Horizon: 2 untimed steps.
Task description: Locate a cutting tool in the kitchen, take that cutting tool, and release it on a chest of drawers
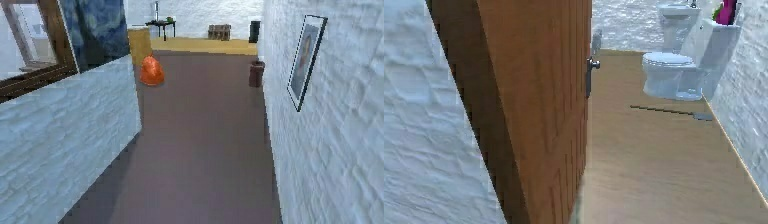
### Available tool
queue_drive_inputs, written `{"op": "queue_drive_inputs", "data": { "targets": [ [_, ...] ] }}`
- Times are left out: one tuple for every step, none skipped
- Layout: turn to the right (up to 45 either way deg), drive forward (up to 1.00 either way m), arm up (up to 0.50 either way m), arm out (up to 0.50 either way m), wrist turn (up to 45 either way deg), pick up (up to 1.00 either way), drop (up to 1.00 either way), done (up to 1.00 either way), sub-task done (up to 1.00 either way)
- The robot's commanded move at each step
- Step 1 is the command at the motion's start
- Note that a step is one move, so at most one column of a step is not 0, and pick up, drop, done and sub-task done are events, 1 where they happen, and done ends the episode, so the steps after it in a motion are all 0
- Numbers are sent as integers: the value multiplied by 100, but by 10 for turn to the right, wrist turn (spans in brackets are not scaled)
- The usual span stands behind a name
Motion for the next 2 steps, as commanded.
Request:
{"op": "queue_drive_inputs", "data": {
  "targets": [
    [0,100,0,0,0,0,0,0,0],
    [0,100,0,0,0,0,0,0,0]
  ]
}}
